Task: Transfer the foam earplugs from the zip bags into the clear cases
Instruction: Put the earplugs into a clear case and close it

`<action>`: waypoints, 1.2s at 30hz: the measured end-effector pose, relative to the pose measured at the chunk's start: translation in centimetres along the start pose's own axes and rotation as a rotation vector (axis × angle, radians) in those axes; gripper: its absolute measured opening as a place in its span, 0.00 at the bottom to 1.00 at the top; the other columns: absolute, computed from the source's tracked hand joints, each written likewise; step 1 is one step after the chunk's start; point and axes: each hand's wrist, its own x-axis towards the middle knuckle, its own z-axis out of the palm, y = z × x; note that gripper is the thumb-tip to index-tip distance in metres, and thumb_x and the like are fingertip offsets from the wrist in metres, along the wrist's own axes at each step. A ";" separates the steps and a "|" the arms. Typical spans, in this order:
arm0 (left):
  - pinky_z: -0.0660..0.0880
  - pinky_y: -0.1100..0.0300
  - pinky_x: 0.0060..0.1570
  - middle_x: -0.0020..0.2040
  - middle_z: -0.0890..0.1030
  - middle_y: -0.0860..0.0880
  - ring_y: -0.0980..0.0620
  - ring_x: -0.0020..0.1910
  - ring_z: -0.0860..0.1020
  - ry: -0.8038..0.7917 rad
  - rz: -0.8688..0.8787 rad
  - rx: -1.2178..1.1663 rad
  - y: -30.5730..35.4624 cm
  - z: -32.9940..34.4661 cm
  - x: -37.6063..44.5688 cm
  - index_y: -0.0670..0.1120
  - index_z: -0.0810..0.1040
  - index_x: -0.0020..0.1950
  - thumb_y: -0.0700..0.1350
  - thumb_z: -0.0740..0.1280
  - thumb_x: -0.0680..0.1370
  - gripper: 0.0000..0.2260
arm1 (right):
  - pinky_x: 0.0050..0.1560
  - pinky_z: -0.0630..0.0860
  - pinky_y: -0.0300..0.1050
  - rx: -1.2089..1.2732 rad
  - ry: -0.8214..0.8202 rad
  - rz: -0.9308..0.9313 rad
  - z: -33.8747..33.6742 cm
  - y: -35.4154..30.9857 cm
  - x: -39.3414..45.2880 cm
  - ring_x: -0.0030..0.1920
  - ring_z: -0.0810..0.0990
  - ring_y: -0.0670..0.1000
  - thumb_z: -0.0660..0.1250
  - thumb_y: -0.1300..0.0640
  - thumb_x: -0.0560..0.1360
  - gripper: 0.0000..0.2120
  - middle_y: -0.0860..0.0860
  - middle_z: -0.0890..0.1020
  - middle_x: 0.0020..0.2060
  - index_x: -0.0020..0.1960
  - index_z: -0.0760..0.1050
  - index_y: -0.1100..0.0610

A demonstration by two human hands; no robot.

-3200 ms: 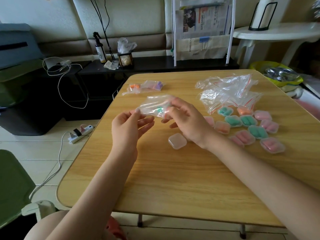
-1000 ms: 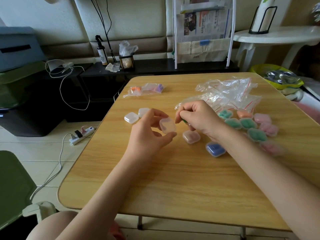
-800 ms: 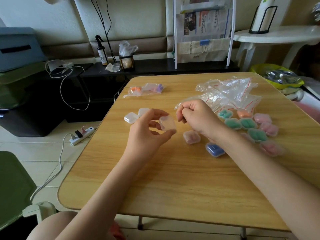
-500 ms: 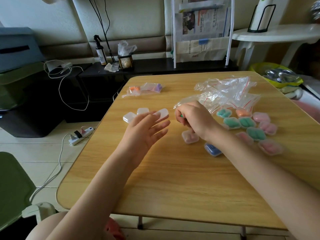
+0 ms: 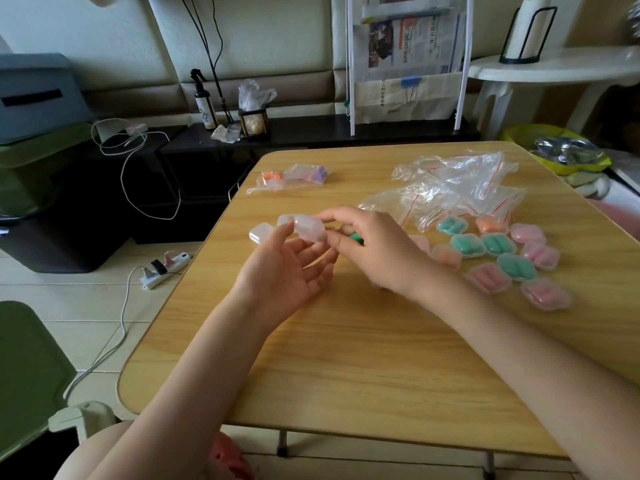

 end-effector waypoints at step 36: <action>0.80 0.57 0.45 0.34 0.71 0.47 0.53 0.35 0.72 -0.079 0.119 0.135 -0.2 0.2 -0.1 0.38 0.77 0.42 0.42 0.58 0.81 0.13 | 0.30 0.64 0.28 -0.232 -0.020 -0.192 -1.2 1.6 0.4 0.23 0.72 0.41 0.58 0.59 0.82 0.13 0.33 0.74 0.25 0.61 0.77 0.57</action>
